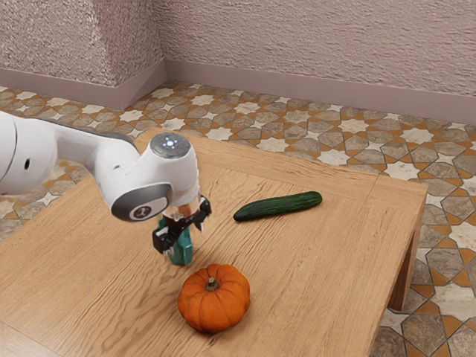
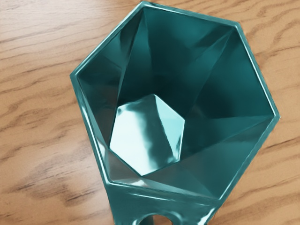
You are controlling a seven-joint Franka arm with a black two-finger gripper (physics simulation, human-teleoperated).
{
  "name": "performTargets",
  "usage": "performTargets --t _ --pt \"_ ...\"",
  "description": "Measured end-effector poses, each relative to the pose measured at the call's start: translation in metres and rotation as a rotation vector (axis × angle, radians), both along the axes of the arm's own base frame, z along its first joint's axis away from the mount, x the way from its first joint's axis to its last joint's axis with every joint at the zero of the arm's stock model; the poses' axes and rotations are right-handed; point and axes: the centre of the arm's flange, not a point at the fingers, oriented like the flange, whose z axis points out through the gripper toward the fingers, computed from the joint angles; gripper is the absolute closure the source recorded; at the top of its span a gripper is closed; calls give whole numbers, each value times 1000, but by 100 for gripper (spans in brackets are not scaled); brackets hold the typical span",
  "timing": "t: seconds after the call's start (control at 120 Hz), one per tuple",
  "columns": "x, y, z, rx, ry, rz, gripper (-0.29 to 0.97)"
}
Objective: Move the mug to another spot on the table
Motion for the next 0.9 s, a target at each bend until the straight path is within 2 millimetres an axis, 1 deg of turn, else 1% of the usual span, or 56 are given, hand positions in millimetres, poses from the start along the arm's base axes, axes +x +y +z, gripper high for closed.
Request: performTargets --t 0.067,0.233,0.325,0.383,0.433,0.525,0.675,0.725,0.775,0.825,0.9 --pt "-2 2 15 -4 -19 10 2" --pt "-4 3 60 -6 -70 31 1" --pt "7 2 92 -18 -111 17 1" --pt "20 7 116 -43 -131 12 0" --pt "34 20 138 -70 -139 8 0" --pt "62 53 173 -79 -126 -23 0" --pt "91 115 215 -31 -59 -158 0" --pt "94 128 223 -13 -23 -220 0" --pt "95 126 232 1 13 -300 0" --pt "93 117 238 12 52 -387 0" --pt "87 106 241 26 109 -510 0"
